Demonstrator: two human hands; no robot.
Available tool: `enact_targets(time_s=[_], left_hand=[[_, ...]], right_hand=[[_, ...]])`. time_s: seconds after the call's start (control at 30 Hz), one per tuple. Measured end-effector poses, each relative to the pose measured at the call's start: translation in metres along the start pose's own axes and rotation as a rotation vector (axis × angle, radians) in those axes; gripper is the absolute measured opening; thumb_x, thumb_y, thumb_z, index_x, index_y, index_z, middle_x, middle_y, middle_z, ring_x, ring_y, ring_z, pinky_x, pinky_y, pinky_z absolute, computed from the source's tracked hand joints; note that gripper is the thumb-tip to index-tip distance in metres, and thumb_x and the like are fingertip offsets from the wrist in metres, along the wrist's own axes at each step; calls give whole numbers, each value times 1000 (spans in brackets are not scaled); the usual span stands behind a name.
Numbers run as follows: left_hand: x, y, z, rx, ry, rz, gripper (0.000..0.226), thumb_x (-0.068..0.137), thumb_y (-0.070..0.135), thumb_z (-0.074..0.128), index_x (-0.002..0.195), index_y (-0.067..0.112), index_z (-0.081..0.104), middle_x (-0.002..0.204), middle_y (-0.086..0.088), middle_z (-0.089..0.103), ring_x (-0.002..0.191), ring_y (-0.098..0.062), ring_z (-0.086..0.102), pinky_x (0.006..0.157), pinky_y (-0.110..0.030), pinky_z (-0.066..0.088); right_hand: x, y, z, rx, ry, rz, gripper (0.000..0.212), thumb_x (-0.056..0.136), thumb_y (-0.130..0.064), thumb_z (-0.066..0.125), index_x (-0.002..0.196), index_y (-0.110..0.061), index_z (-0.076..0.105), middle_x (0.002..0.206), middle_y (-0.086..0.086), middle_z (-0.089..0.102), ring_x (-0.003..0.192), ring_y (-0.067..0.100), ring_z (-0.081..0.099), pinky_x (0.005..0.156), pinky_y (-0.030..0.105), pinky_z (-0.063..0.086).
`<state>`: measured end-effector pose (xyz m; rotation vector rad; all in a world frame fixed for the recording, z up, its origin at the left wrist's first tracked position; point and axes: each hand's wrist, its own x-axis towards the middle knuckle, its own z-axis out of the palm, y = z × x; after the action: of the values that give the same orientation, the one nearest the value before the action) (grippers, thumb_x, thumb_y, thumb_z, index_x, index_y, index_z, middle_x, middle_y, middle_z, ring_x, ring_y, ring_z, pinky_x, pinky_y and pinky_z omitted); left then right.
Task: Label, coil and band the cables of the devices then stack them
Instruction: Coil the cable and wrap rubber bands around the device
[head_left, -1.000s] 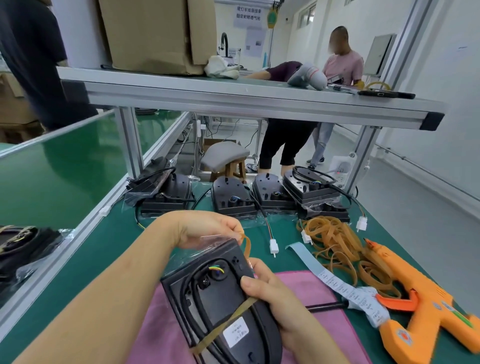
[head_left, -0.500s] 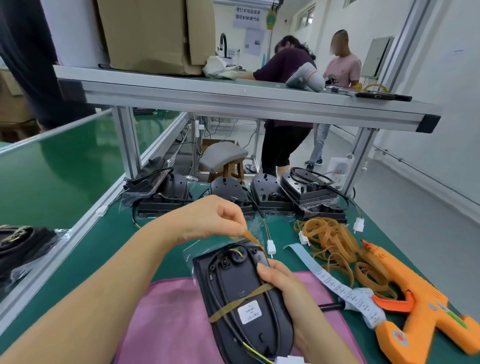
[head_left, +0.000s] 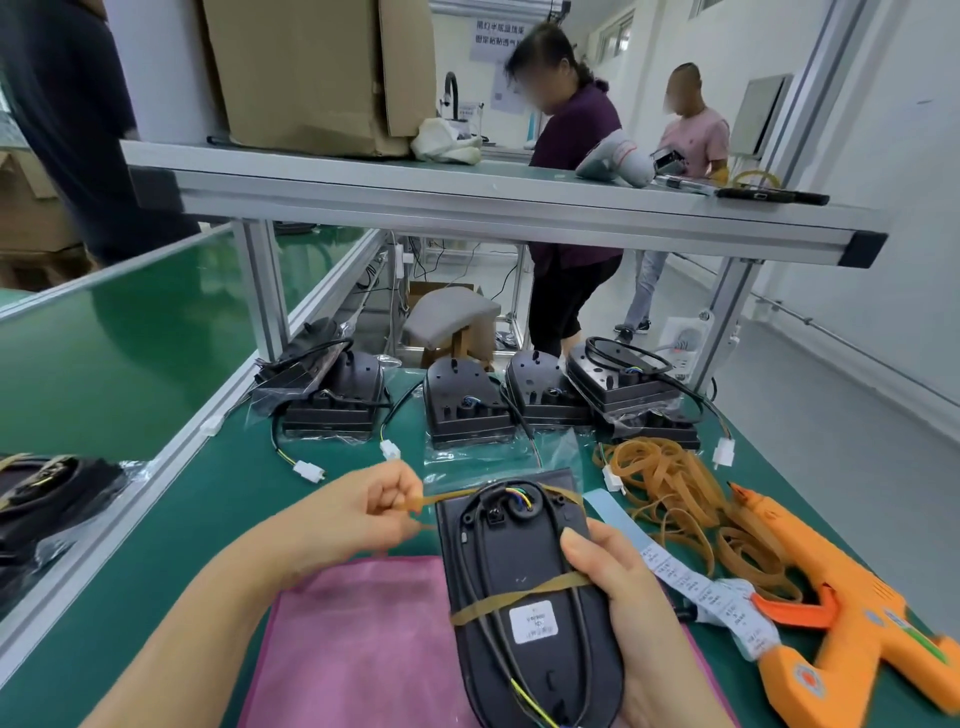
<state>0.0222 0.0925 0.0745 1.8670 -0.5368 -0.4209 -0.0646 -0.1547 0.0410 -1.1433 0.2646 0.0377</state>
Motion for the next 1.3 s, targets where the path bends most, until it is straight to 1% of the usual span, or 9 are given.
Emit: enact_targets(time_s=[0.2, 0.3, 0.4, 0.5, 0.67, 0.87, 1.03, 1.17, 1.3], left_hand=[[4, 18, 29, 91, 403, 49, 34, 101, 28, 42, 72, 15, 29, 60, 3, 29, 53, -17, 27, 51, -31, 28], [4, 27, 43, 385, 620, 147, 31, 97, 42, 33, 71, 25, 28, 55, 3, 38, 56, -26, 40, 56, -41, 37], [3, 35, 53, 312, 722, 178, 24, 92, 50, 31, 79, 31, 37, 57, 5, 50, 63, -26, 54, 67, -42, 48], [10, 39, 60, 197, 658, 206, 16, 96, 43, 42, 83, 34, 40, 51, 13, 47, 54, -18, 46, 63, -42, 47], [4, 45, 71, 412, 404, 381, 23, 95, 35, 53, 90, 43, 33, 58, 20, 54, 55, -3, 45, 58, -18, 30], [-12, 20, 62, 414, 387, 323, 18, 97, 20, 49, 89, 29, 36, 57, 13, 47, 52, -10, 37, 53, -19, 31], [-18, 5, 62, 176, 421, 174, 25, 95, 2, 47, 89, 25, 41, 60, 5, 56, 62, -15, 50, 67, -27, 44], [-17, 5, 66, 50, 421, 123, 23, 94, -4, 42, 90, 18, 42, 58, 4, 58, 53, 0, 50, 56, -9, 39], [-15, 8, 67, -23, 391, 120, 21, 93, -1, 46, 91, 19, 41, 60, 3, 56, 53, -6, 45, 55, -16, 39]], right_hand=[[-6, 3, 8, -62, 18, -39, 63, 50, -30, 78, 108, -16, 59, 89, 20, 73, 71, 34, 70, 72, 48, 57], [-8, 6, 12, -71, 0, -47, 59, 54, -28, 77, 108, -14, 56, 89, 22, 73, 69, 32, 70, 64, 41, 58], [-8, 10, 12, -77, -15, -20, 57, 57, -28, 76, 108, -13, 55, 89, 22, 73, 68, 32, 69, 63, 40, 58], [-6, 11, 13, -103, 0, -2, 61, 54, -33, 78, 106, -12, 55, 89, 21, 73, 70, 31, 68, 71, 46, 56], [0, 5, 16, -43, 46, -1, 54, 61, -31, 73, 105, -4, 56, 73, 14, 71, 61, 24, 68, 51, 32, 54], [-3, 0, 7, 62, 80, 61, 60, 77, -28, 68, 125, 5, 52, 115, 35, 60, 108, 54, 57, 97, 66, 41], [-8, 6, 5, 175, 93, 81, 66, 71, -27, 71, 127, 1, 51, 118, 35, 59, 112, 54, 54, 98, 71, 36], [-10, 6, 3, 210, 97, 93, 64, 70, -29, 70, 125, -2, 54, 117, 32, 61, 110, 52, 57, 96, 72, 37], [-10, 8, 6, 192, 83, 92, 65, 71, -30, 70, 126, -1, 53, 117, 32, 61, 110, 52, 57, 97, 71, 37]])
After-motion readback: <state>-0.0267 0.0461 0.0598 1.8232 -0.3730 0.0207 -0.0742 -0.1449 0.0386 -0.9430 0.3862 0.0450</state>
